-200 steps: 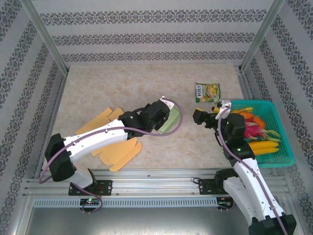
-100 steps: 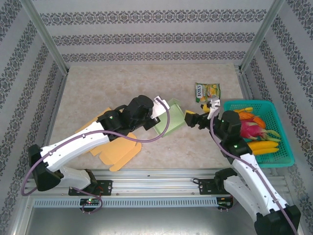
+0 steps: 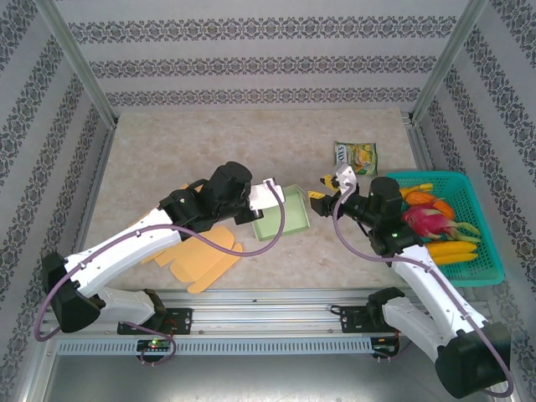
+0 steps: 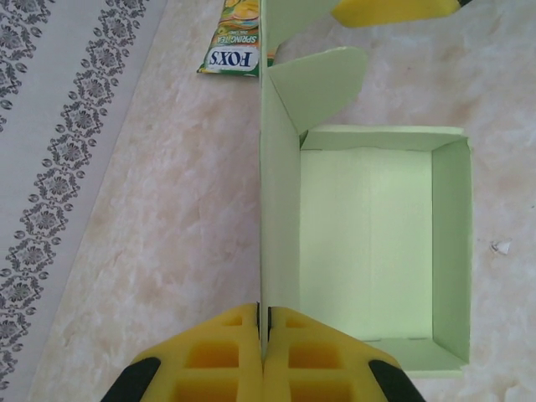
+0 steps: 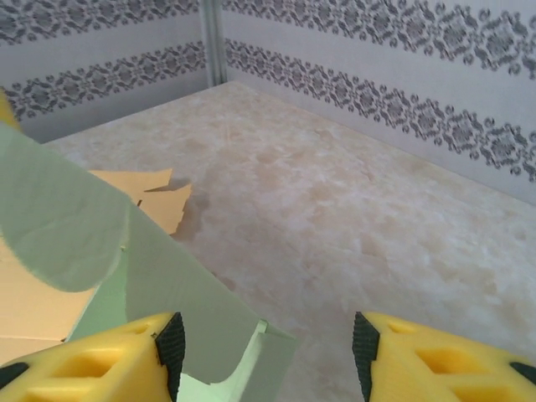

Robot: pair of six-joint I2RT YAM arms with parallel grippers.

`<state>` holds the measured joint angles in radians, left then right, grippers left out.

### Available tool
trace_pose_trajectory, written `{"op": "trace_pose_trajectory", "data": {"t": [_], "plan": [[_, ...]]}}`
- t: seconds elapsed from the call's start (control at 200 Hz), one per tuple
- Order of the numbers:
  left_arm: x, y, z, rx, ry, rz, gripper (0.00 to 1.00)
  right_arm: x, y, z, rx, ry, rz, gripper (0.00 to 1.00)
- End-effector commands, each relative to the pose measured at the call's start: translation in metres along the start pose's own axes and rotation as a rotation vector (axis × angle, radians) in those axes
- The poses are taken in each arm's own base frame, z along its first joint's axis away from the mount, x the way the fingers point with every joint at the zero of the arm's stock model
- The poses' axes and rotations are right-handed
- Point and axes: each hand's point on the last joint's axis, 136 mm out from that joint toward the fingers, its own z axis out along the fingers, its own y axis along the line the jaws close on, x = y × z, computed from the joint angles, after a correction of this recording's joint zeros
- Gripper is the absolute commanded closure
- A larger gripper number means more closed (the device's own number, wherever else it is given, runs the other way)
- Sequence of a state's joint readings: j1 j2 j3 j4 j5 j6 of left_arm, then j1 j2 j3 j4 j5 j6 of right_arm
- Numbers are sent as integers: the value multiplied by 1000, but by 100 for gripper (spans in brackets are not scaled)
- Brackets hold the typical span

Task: Fold the paper box

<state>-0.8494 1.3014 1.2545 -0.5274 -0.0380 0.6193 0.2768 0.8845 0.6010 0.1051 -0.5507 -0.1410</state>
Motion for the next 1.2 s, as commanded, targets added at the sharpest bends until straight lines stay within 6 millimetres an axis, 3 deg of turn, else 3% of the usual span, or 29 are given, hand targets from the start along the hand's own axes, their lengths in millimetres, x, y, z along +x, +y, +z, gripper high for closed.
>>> {"op": "trace_pose_trajectory", "data": {"t": [0.0, 0.215, 0.43, 0.6, 0.984, 1.194], "plan": [[-2, -1, -6, 21, -29, 60, 100, -2, 17, 1, -111, -52, -123, 44], [0, -12, -8, 22, -99, 141, 100, 18, 44, 6, -265, -39, -256, 45], [1, -15, -13, 22, -142, 168, 100, 24, 72, 5, -421, -50, -315, 44], [-2, -19, -18, 34, -177, 180, 100, 23, 78, 4, -461, -60, -325, 45], [0, -33, -23, 93, -199, 238, 100, 20, 87, 4, -512, -65, -371, 61], [-7, -39, -28, 128, -241, 245, 100, 16, 88, 4, -502, -69, -420, 59]]}}
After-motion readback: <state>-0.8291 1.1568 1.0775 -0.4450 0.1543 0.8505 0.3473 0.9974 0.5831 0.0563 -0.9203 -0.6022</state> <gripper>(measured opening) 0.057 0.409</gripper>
